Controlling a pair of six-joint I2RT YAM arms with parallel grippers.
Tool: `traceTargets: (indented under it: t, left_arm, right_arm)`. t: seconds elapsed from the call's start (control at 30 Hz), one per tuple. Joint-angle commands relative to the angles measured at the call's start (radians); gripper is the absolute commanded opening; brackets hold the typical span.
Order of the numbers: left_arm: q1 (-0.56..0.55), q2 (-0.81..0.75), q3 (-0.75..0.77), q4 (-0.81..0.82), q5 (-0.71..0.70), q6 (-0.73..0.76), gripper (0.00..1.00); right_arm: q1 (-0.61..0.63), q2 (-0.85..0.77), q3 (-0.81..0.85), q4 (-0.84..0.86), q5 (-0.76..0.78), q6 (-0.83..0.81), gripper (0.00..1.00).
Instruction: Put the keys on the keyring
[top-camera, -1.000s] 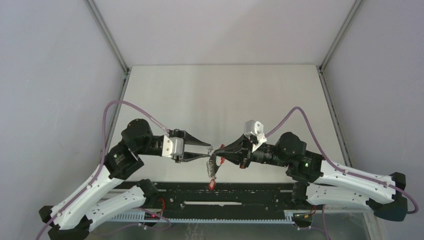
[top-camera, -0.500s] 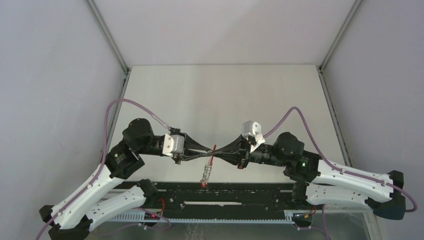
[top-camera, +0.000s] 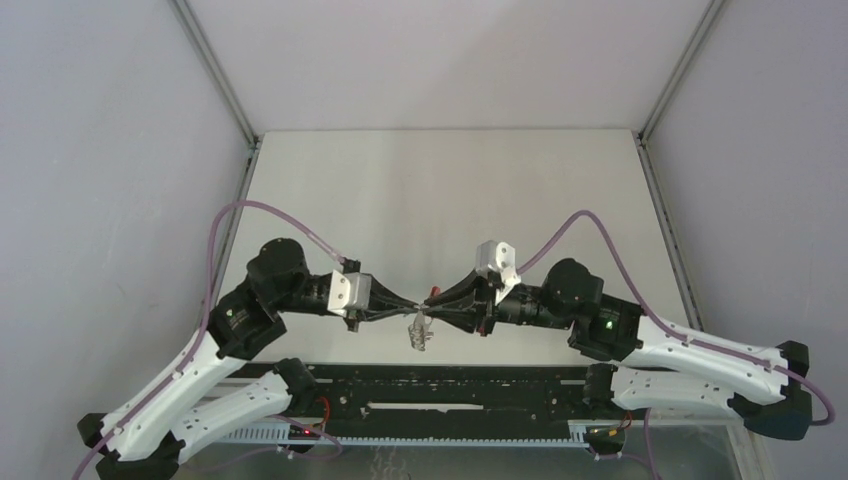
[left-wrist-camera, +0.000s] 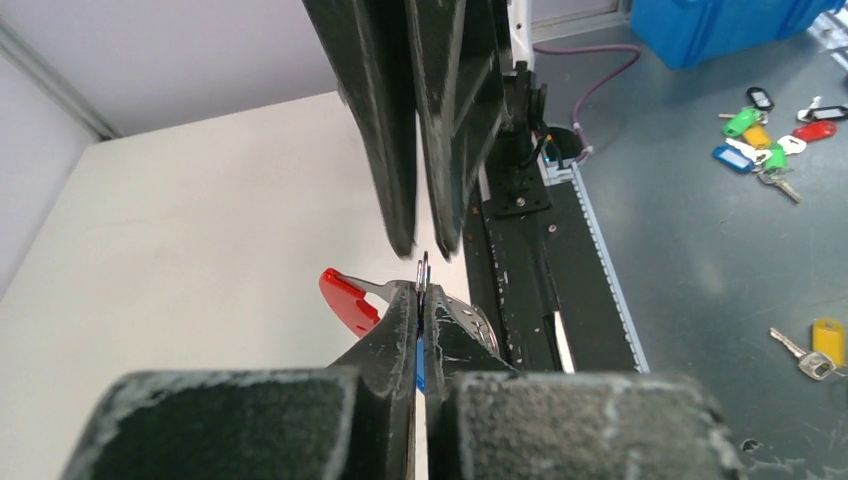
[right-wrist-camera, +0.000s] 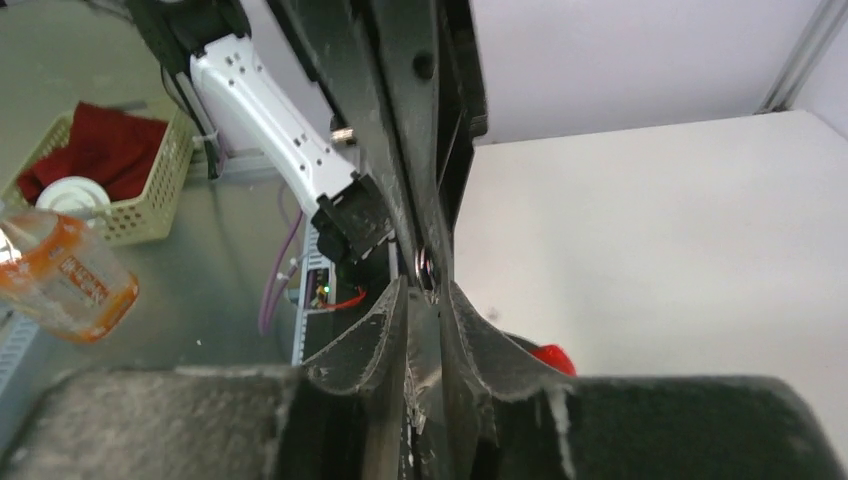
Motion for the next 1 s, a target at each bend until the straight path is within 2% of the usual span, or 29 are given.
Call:
traceTargets:
  t: [0.0, 0.1, 0.17, 0.2, 0.27, 0.4, 0.7, 0.97]
  left_arm:
    - [0.003, 0.01, 0.056, -0.072, -0.064, 0.08, 0.0]
    - [0.003, 0.045, 0.109, -0.142, -0.063, 0.127, 0.0]
    - [0.002, 0.071, 0.149, -0.177, -0.071, 0.133, 0.0]
    - [0.002, 0.082, 0.164, -0.189, -0.072, 0.133, 0.0]
    - [0.002, 0.099, 0.185, -0.201, -0.073, 0.126, 0.0]
    - [0.001, 0.124, 0.226, -0.231, -0.072, 0.119, 0.0]
    - [-0.015, 0.142, 0.267, -0.333, -0.053, 0.201, 0.0]
    - [-0.019, 0.152, 0.288, -0.345, -0.05, 0.213, 0.0]
  right_arm:
    - [-0.067, 0.007, 0.193, -0.247, -0.086, -0.017, 0.31]
    - [-0.103, 0.082, 0.357, -0.508, -0.13, -0.09, 0.4]
    - [-0.103, 0.14, 0.455, -0.646, -0.132, -0.137, 0.54]
    - [-0.101, 0.168, 0.498, -0.705, -0.133, -0.158, 0.58]
    - [-0.092, 0.222, 0.575, -0.8, -0.134, -0.196, 0.6]
    - [-0.078, 0.317, 0.702, -0.946, -0.149, -0.265, 0.51]
    - [-0.081, 0.398, 0.83, -1.027, -0.172, -0.325, 0.38]
    - [-0.081, 0.428, 0.851, -1.018, -0.215, -0.334, 0.35]
